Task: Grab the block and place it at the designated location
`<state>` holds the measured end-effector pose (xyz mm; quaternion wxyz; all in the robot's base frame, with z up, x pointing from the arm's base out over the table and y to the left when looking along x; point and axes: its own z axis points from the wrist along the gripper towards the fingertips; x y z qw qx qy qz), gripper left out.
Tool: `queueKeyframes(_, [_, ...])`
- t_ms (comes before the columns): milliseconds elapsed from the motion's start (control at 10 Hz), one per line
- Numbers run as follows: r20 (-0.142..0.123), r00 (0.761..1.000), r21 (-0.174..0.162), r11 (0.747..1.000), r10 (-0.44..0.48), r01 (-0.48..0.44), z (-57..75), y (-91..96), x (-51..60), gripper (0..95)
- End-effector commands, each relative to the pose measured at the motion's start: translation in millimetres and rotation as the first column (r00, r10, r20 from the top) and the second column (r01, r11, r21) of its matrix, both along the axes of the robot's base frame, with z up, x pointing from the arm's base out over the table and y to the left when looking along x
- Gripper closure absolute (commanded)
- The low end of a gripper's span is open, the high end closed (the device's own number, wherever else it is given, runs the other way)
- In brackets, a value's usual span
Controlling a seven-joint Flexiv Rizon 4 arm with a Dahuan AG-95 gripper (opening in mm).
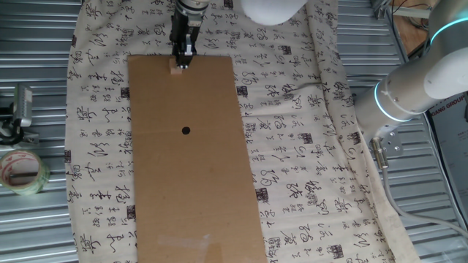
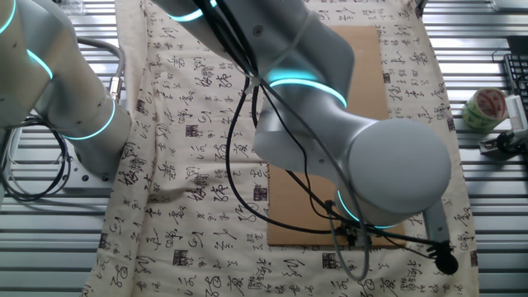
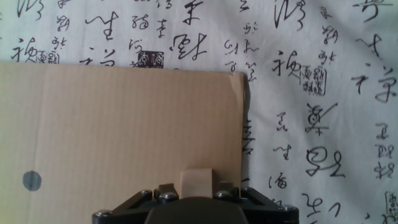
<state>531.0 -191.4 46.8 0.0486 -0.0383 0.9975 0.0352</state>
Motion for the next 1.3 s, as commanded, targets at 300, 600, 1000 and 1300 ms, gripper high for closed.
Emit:
queueKeyframes(300, [0.000,1.000,0.003,1.000,-0.004,0.004,-1.9,0.3,0.0,57.0])
queueKeyframes(600, [-0.001,1.000,0.003,1.000,-0.007,0.007,-1.9,0.3,0.0,57.0])
queueKeyframes(1000, [-0.004,1.000,-0.002,1.000,-0.015,0.015,-2.0,0.4,0.0,57.0])
queueKeyframes(1300, [-0.002,1.000,-0.014,1.000,-0.018,0.018,-2.0,0.4,0.0,57.0])
